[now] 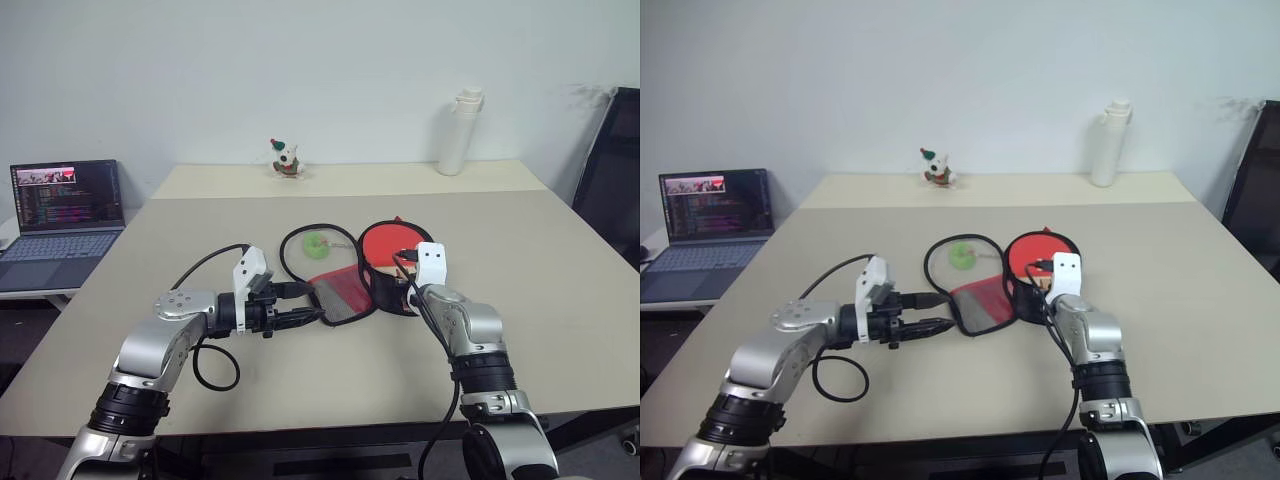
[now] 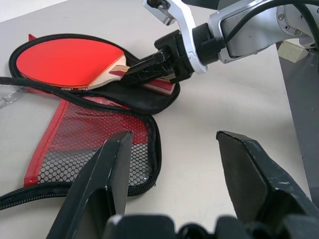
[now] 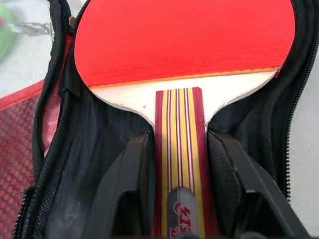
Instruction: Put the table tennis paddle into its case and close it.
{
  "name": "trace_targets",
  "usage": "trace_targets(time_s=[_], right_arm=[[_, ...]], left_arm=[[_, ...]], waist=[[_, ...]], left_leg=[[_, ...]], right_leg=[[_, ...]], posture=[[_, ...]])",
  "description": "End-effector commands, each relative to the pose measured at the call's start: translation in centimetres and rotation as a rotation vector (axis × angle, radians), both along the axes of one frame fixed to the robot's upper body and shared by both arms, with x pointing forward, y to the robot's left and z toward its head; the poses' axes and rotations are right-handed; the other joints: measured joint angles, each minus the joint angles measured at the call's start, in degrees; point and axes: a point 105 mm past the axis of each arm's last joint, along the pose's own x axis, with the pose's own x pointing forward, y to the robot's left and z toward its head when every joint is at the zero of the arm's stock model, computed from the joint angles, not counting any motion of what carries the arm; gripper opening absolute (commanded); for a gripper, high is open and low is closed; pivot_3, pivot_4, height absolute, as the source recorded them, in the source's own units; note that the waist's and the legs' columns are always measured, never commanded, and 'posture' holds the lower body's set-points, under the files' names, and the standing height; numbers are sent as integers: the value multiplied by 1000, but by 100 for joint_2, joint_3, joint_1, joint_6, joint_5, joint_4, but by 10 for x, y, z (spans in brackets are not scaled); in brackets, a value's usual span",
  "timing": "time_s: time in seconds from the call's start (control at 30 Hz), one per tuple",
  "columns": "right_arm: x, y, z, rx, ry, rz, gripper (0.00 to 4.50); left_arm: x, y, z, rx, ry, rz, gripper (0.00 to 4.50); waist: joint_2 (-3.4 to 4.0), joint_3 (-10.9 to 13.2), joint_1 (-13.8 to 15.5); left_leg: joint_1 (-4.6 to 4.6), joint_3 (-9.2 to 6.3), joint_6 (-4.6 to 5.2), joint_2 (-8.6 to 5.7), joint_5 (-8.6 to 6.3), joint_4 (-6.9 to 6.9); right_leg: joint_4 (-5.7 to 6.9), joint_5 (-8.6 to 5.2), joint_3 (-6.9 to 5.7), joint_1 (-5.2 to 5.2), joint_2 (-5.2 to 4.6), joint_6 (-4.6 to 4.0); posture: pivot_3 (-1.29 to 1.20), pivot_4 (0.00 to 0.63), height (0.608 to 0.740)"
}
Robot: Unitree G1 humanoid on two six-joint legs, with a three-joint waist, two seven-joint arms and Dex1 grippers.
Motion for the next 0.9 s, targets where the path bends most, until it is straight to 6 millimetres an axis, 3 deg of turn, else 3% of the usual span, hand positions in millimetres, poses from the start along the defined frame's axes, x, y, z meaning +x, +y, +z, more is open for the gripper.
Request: trace_targets(time_s=[0.03,0.13,0.3,0.43,0.53,0.77,0.9], right_arm=[[7,-3,19,-7,-71,-9,3063],[5,-1,28,-1,-92,15,4116],[-16,17,66,64,-213,210,4116],[-54,22,89,74,-262,456,4116],[-78,9,102,59,-276,559,4160],[-101,-13,120,0,-302,644,4160],[-104,-25,117,-59,-290,642,4160]], left_arm=[[0,-2,13,-18,-56,-9,2917],[0,1,12,-18,-58,9,2917],[22,16,6,28,-94,179,2917],[37,27,0,59,-91,284,2917],[50,40,-6,94,-79,358,2344],[77,54,-25,145,-53,456,34],[96,38,-42,148,-19,457,34]], waist=[[0,0,0],[0,0,0],[0,0,8],[0,0,22],[-1,0,30],[-5,0,29],[-8,2,45]], left_leg=[[0,0,0,0,0,0],[0,1,0,0,0,0],[-3,-1,0,0,0,-1],[-3,-5,0,0,0,0],[-5,-9,0,-2,0,2],[-2,-9,0,-3,0,3],[-5,-8,0,-9,0,4]], right_leg=[[0,0,0,0,0,-1],[0,1,1,0,0,-1],[-2,0,0,-2,-1,0],[-3,-5,-6,1,-1,8],[-5,-13,-12,2,-4,22],[-6,-14,-29,6,-5,23],[-9,-13,-32,8,-6,24]], posture=[[0,150,740],[0,150,740],[0,150,740],[0,150,740],[0,150,740],[0,150,740],[0,150,740]])
